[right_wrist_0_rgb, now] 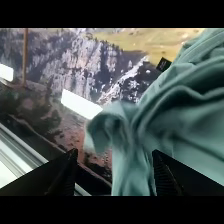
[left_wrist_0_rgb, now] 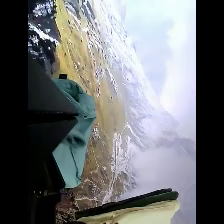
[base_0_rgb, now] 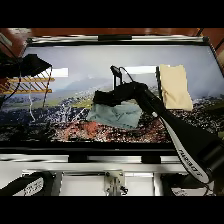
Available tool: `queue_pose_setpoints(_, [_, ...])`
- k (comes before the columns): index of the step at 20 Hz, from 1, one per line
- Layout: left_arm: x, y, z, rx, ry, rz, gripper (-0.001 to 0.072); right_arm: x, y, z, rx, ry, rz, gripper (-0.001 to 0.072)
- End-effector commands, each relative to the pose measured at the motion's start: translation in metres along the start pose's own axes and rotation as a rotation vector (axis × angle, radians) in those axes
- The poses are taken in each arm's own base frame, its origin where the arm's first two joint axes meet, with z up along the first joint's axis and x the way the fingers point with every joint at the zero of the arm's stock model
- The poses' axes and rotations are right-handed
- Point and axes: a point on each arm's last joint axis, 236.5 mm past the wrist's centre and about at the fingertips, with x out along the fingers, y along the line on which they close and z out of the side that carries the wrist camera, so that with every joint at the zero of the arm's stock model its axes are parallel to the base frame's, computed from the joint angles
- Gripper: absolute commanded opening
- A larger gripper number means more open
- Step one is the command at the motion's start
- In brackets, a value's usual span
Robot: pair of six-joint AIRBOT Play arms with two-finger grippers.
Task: Fold the shirts.
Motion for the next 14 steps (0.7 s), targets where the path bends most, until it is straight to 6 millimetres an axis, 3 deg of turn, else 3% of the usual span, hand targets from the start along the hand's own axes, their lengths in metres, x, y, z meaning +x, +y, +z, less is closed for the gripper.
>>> queue_pose_setpoints(1, [-0.005,0.005,-0.002,0.000,0.007,0.015,0.0036,0.009,-0.022,-0.020,-0.022,0.095,-0.053,0.0577])
queue_pose_setpoints(4, [-0.005,0.006,-0.004,0.007,0.018,0.021,0.0036,-0.051,-0.085,-0.017,-0.051,0.184,-0.227,0.0577])
queue_pose_setpoints(7, [-0.005,0.007,-0.004,0.008,0.019,0.023,0.0036,-0.133,-0.181,-0.029,0.052,0.319,-0.470,0.0591])
queue_pose_setpoints(8, [-0.005,0.007,-0.005,0.008,0.020,0.023,0.0036,-0.150,-0.204,-0.037,0.126,0.348,-0.492,0.0638])
queue_pose_setpoints(10, [-0.005,0.007,-0.006,0.008,0.026,0.022,0.0036,-0.149,-0.222,-0.052,0.274,0.357,-0.422,0.0664])
queue_pose_setpoints(14, [-0.004,0.007,-0.006,0.002,0.029,0.022,0.0036,-0.103,-0.230,-0.072,0.404,0.294,-0.286,0.0663])
